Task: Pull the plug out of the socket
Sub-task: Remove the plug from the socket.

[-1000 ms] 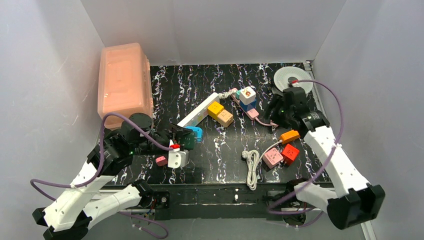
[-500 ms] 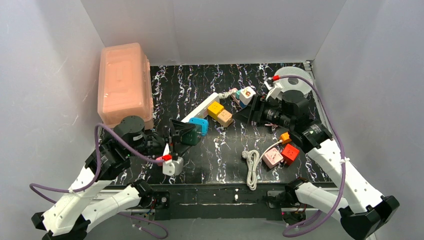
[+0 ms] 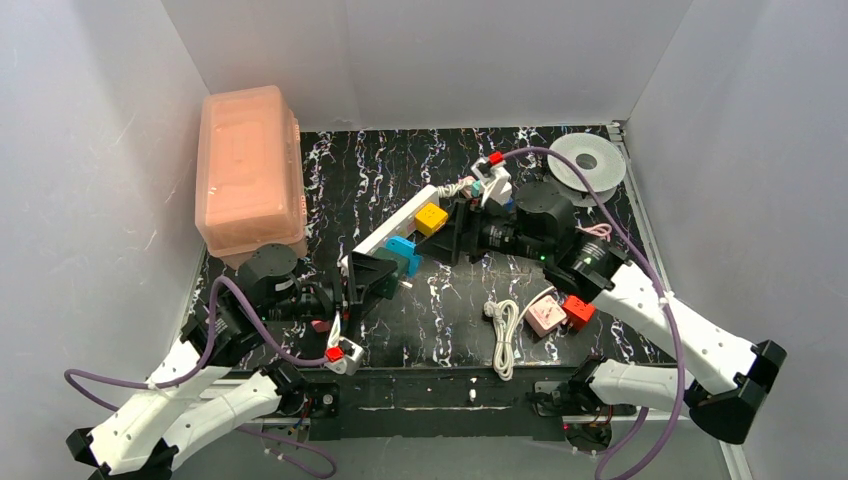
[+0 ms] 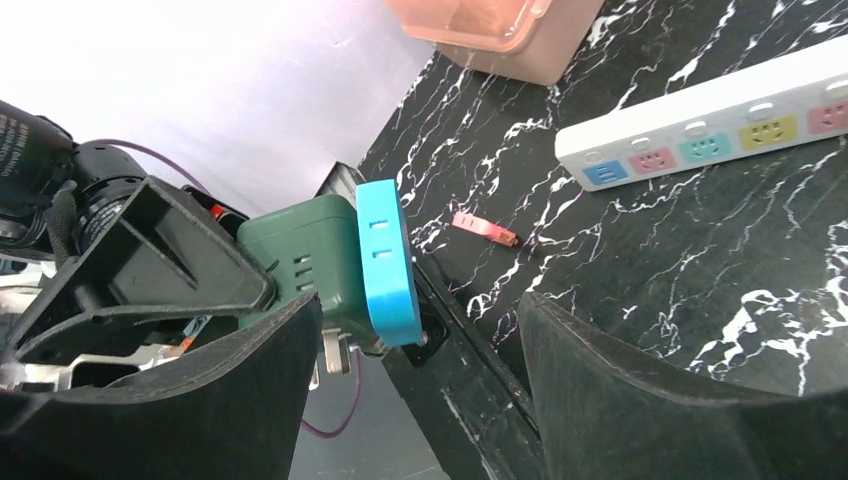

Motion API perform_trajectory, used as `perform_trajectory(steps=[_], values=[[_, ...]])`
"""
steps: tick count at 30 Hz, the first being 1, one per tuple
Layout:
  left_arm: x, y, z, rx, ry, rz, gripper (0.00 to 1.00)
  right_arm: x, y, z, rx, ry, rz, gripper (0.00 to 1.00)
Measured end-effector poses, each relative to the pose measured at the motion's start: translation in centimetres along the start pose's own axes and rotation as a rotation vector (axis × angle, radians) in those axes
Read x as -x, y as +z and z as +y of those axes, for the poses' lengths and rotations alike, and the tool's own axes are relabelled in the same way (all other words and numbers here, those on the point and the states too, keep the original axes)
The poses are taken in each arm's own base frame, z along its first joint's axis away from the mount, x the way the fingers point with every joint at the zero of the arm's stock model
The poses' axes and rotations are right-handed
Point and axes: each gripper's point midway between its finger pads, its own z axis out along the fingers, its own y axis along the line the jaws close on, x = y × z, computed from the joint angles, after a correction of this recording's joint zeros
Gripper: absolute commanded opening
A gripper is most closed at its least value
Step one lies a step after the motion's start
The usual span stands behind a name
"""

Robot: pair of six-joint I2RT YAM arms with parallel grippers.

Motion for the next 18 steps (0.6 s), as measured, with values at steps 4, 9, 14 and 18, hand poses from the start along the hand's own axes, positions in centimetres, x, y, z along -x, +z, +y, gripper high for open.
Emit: perform_trajectory(steps=[4, 9, 14, 18], values=[[0.2, 0.0, 0.1, 0.006, 0.055, -0.012, 0.0, -1.1, 1.6, 0.1, -0.002, -0.001, 0.044, 0.72], [0.4, -0.1, -0.1, 0.011, 0.102, -0.016, 0.0, -1.7, 3.0, -0.6, -0.026, 0.004, 0.074, 0.67], [0.5, -0.3, 0.0, 0.016, 0.137, -0.016, 0.0, -1.5, 3.2, -1.0, -0.048, 0.004, 0.061, 0.63], [0.7, -0.5, -0.1, 0.028, 0.183, -0.017, 0.0, -1.4, 3.3, -1.2, -0.062, 0.008, 0.053, 0.63]])
